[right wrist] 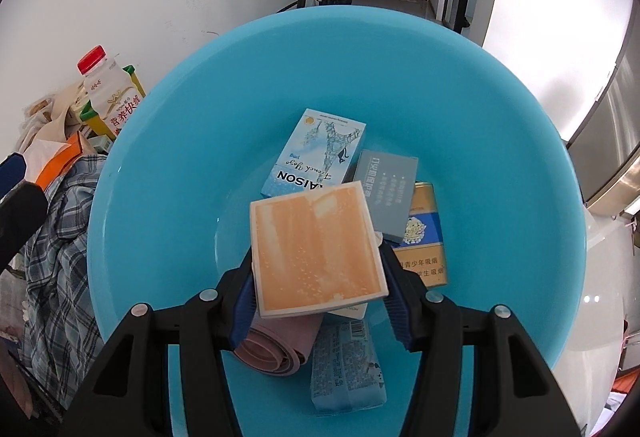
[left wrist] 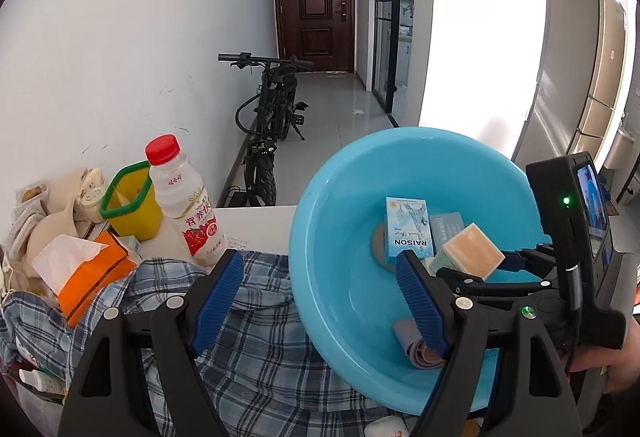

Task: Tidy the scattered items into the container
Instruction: 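Open the left tool to drop the RAISON box while the right tool releases the soap bar into the basin, then withdraw both tools from the basin back over the shirt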

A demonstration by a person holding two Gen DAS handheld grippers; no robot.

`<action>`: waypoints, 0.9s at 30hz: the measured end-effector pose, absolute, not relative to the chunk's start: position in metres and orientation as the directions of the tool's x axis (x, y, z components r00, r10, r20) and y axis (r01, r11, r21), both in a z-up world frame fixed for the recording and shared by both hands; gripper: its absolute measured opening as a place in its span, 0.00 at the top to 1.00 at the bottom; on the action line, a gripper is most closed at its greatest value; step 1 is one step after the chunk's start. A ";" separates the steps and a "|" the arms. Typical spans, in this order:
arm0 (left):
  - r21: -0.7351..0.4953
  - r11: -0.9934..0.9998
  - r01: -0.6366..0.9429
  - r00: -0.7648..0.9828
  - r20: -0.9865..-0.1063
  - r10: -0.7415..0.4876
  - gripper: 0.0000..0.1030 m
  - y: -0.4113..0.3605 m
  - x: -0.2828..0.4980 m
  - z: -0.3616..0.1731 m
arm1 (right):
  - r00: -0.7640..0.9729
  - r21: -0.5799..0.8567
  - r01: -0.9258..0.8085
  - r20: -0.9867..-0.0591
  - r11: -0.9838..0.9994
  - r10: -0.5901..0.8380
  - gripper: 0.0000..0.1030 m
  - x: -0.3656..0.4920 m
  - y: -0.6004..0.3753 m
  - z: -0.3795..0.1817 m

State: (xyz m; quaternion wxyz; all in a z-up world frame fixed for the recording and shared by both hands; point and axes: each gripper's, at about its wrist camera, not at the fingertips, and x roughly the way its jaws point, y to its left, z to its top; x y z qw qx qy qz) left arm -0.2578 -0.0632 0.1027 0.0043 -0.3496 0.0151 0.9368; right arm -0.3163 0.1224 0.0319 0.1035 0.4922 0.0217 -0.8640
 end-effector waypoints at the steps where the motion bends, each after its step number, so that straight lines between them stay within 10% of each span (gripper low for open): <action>1: 0.027 -0.999 -0.018 -0.757 -0.653 -0.004 0.22 -0.063 -0.258 0.102 | -0.500 0.059 0.191 -0.853 -0.980 -0.149 0.47 -0.317 0.123 0.032; 27: 0.022 -0.996 -0.082 -0.755 -0.654 0.047 0.22 -0.033 -0.183 0.130 | -0.643 0.040 0.259 -0.739 -0.965 -0.203 0.35 -0.202 0.147 0.118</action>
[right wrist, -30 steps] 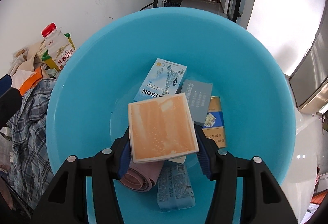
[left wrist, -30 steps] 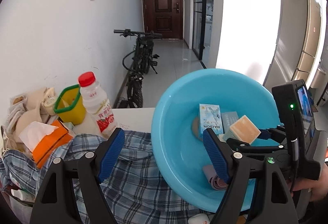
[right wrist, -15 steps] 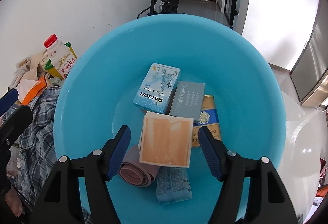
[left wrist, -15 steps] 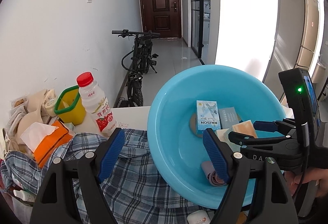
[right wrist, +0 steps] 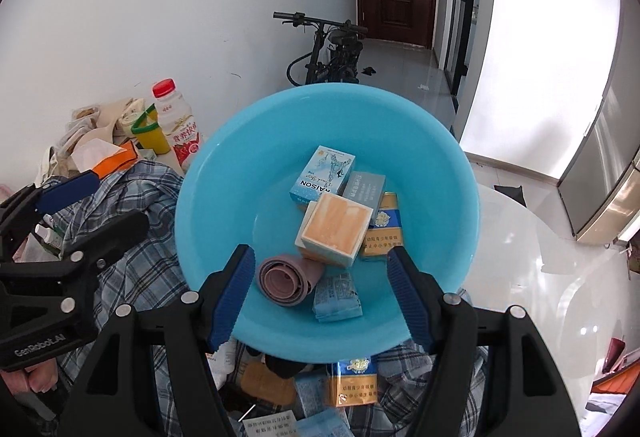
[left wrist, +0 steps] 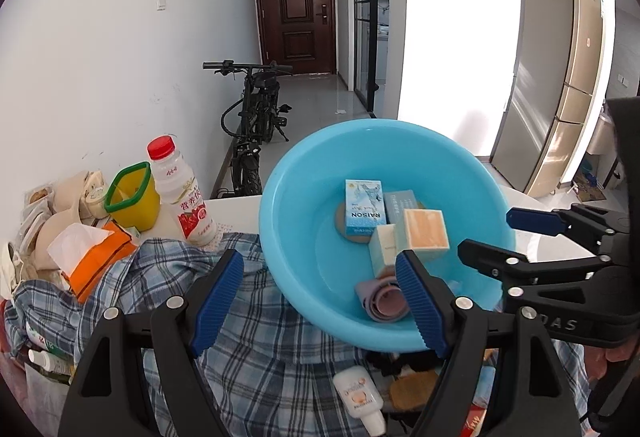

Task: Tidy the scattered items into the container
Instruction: 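Withdraw both tools from the basin back over the shirt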

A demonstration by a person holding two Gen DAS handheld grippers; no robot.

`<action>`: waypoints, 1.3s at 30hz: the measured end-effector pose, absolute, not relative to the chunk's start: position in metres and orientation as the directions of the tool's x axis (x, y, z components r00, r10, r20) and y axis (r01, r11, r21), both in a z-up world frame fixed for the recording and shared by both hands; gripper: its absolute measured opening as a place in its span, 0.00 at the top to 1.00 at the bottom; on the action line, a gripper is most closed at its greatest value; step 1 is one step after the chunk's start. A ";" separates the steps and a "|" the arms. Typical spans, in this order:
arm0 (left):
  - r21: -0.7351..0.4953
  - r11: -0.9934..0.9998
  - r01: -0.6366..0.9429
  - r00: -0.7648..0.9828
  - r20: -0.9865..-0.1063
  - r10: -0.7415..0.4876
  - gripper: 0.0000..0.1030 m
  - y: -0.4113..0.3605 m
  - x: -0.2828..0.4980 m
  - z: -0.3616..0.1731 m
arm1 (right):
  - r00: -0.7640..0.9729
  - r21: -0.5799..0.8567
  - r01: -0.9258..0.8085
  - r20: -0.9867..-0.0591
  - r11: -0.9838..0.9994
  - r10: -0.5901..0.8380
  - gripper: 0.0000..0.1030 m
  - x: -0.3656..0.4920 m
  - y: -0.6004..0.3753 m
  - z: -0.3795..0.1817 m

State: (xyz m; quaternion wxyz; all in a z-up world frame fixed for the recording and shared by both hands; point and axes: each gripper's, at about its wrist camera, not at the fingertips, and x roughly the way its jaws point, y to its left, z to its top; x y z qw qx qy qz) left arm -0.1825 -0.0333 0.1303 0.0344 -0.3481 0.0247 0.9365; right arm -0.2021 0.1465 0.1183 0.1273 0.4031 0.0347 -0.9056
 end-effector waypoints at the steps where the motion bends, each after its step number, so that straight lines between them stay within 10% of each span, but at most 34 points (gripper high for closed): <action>1: 0.018 -0.997 -0.082 -0.755 -0.654 0.050 0.22 -0.033 -0.178 0.131 | -0.649 0.040 0.261 -0.732 -0.964 -0.206 0.35 -0.195 0.147 0.122; 39: 0.006 -0.987 -0.159 -0.702 -0.704 0.109 0.13 -0.009 -0.029 0.066 | -0.585 0.099 0.266 -0.774 -0.959 -0.242 0.22 -0.029 0.202 0.031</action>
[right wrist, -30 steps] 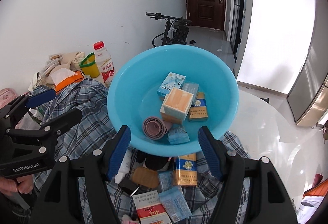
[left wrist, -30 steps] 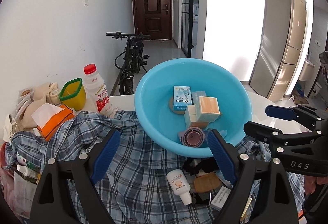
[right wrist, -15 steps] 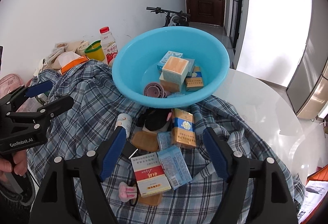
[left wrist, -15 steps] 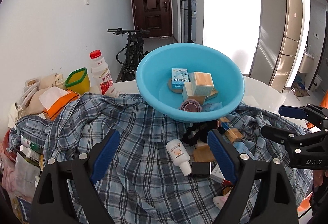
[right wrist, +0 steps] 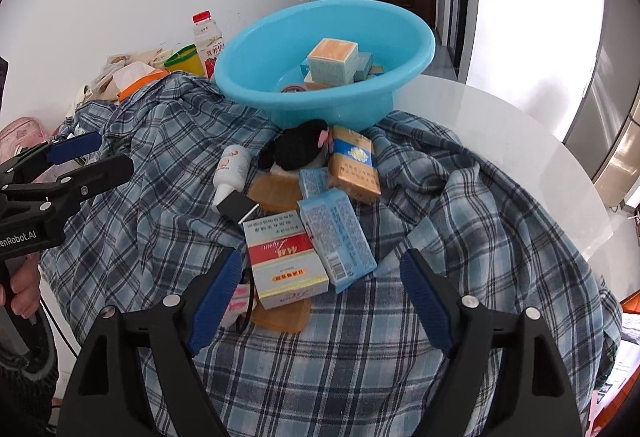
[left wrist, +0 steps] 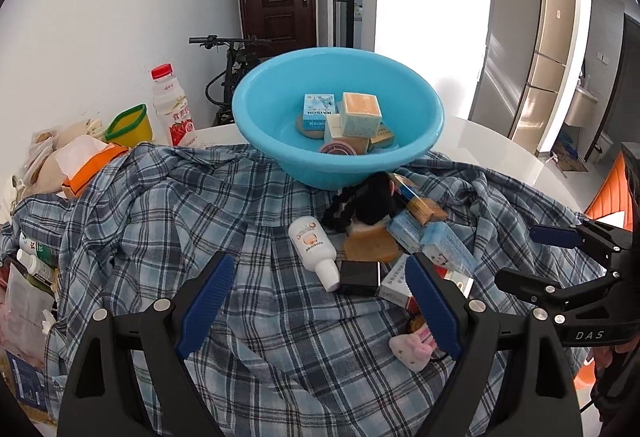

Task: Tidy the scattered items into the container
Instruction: 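Withdraw both tools from the basin back over the shirt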

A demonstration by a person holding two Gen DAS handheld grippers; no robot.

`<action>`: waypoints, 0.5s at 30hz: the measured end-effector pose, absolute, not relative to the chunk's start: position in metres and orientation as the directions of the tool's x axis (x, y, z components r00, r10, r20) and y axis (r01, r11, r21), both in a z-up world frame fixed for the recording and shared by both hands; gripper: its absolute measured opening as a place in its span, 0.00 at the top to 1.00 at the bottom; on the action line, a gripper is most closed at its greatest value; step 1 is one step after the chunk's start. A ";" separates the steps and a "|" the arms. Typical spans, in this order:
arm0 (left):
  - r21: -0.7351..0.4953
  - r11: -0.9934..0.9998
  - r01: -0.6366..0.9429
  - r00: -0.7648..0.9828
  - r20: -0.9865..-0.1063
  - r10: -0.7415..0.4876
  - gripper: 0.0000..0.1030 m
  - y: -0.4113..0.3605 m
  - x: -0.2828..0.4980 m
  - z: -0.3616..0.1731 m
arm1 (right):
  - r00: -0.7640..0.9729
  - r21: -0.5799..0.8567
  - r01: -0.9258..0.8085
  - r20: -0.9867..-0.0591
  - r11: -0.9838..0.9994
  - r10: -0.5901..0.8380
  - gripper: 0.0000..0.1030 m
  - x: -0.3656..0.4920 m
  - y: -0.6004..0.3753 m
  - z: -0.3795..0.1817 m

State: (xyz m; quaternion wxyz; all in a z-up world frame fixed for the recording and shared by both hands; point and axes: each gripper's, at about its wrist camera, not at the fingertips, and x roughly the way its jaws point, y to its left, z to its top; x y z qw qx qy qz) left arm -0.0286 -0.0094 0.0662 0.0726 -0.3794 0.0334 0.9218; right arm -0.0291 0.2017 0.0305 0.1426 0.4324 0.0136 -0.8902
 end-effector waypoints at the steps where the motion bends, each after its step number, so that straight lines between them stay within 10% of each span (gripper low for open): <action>1: 0.000 -0.986 -0.169 -0.696 -0.708 0.119 0.13 -0.007 -0.026 0.062 | -0.578 0.104 0.263 -0.779 -0.959 -0.243 0.22 -0.026 0.204 0.025; 15: -0.026 -0.977 -0.213 -0.617 -0.771 0.156 0.13 0.009 -0.024 0.015 | -0.514 0.134 0.213 -0.827 -0.968 -0.228 0.22 -0.025 0.230 -0.008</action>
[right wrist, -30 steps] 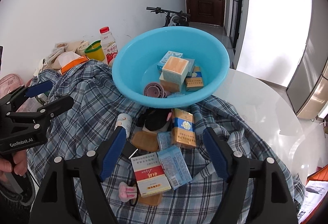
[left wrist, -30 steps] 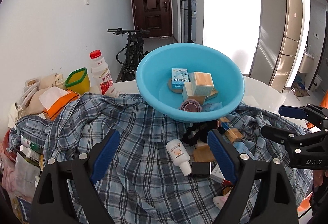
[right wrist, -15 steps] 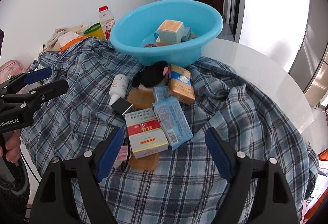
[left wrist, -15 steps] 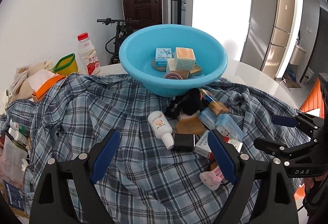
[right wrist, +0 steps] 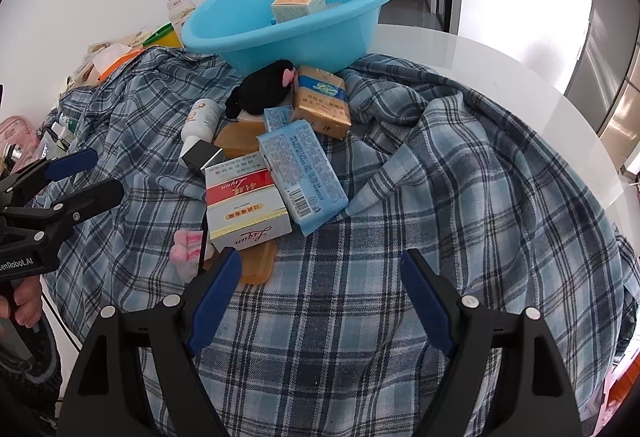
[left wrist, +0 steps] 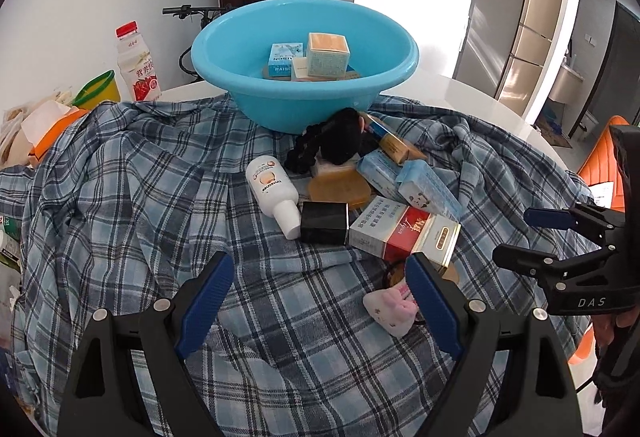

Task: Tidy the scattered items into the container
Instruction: 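Withdraw both tools from the basin back over the shirt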

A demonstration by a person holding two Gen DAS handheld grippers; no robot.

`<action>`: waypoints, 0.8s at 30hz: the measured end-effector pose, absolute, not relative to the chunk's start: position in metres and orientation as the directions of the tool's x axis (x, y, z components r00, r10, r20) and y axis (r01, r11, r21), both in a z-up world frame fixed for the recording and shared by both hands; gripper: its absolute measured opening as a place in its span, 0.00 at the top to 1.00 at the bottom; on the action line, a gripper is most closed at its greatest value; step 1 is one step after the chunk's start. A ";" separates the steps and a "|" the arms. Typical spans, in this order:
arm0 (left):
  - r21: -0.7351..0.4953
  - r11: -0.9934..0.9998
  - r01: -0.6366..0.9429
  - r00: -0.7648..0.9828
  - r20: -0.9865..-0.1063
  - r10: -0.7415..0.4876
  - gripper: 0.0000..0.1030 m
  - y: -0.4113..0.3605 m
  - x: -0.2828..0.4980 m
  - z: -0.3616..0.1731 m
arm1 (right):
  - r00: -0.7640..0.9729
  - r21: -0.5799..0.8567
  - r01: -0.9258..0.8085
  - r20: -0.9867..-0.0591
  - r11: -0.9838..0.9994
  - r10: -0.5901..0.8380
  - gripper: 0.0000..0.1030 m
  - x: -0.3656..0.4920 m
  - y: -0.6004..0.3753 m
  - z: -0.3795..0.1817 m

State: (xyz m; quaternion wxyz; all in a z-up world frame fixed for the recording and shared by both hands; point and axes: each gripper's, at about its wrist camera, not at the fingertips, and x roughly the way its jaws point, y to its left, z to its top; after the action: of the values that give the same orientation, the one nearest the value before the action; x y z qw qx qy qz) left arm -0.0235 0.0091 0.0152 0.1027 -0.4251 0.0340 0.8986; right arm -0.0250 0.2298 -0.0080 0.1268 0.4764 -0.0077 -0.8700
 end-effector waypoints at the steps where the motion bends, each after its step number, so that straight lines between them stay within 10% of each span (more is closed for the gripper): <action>1: -0.025 -0.977 -0.213 -0.617 -0.772 0.155 0.13 0.009 -0.024 0.014 | -0.514 0.132 0.215 -0.827 -0.968 -0.227 0.22 -0.027 0.230 -0.008; 24: -0.055 -0.973 -0.223 -0.532 -0.829 0.169 0.13 0.012 -0.065 -0.021 | -0.450 0.123 0.310 -0.855 -0.943 -0.260 0.22 -0.107 0.193 -0.024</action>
State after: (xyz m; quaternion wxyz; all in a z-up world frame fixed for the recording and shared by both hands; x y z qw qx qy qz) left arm -0.0647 0.0119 -0.0212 0.1121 -0.4703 0.0289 0.8749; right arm -0.1066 0.1933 -0.0241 0.1674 0.4971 0.0254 -0.8510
